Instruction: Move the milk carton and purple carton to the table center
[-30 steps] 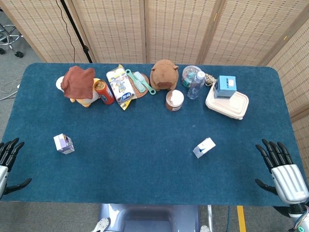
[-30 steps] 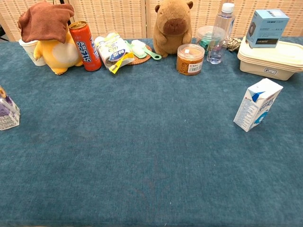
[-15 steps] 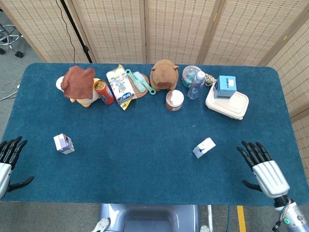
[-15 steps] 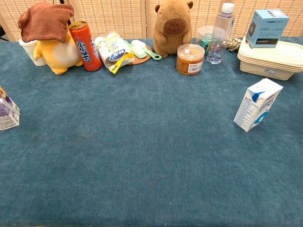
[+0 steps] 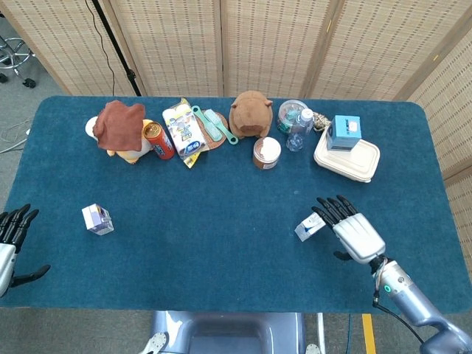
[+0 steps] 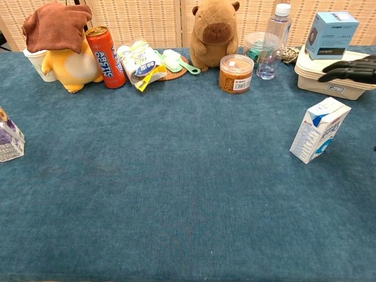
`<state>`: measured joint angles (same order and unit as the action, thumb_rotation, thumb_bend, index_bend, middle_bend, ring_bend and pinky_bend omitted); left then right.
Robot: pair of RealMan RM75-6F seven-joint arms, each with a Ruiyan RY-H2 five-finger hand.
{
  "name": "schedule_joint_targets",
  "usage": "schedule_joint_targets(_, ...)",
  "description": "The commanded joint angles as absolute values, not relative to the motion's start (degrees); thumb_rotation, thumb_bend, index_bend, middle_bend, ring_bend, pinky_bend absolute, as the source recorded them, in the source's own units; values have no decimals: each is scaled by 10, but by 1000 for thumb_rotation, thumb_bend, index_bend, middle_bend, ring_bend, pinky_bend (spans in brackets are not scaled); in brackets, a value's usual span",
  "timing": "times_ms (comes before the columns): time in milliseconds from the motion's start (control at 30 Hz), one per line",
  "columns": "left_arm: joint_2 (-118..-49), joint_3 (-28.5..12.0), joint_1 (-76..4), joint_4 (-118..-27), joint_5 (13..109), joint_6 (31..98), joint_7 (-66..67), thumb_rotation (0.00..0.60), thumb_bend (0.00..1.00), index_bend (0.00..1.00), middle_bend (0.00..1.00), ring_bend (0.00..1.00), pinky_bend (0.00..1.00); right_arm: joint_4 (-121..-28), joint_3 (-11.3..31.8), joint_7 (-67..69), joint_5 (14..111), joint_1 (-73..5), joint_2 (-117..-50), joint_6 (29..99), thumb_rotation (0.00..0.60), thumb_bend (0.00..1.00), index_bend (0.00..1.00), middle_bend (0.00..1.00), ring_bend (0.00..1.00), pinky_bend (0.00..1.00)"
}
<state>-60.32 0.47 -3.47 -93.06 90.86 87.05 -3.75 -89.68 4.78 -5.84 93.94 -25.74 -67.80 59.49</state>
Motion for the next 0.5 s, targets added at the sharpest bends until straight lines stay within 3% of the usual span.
schedule_joint_targets(33, -604, 3, -37, -932, 904, 866, -35, 600, 0, 0, 0, 0, 0, -882, 50, -53, 936, -279, -686, 571, 600, 0, 17, 0, 0, 0)
schedule_joint_targets(100, -605, 3, -37, -933, 903, 865, -32, 600, 0, 0, 0, 0, 0, -872, 49, -53, 935, -293, -690, 553, 600, 21, 27, 0, 0, 0)
schedule_joint_targets(267, -606, 3, -37, -933, 902, 863, -30, 600, 0, 0, 0, 0, 0, -842, 48, -47, 920, -310, -704, 532, 600, 267, 129, 16, 0, 34)
schedule_joint_targets(367, -607, 4, -38, -934, 901, 861, -29, 600, 0, 0, 0, 0, 0, -816, 44, -19, 929, -315, -721, 545, 600, 411, 272, 134, 23, 130)
schedule_joint_targets(500, -607, 5, -39, -934, 901, 857, -30, 600, 0, 0, 0, 0, 0, -776, 36, 16, 946, -320, -745, 567, 600, 578, 466, 313, 168, 276)
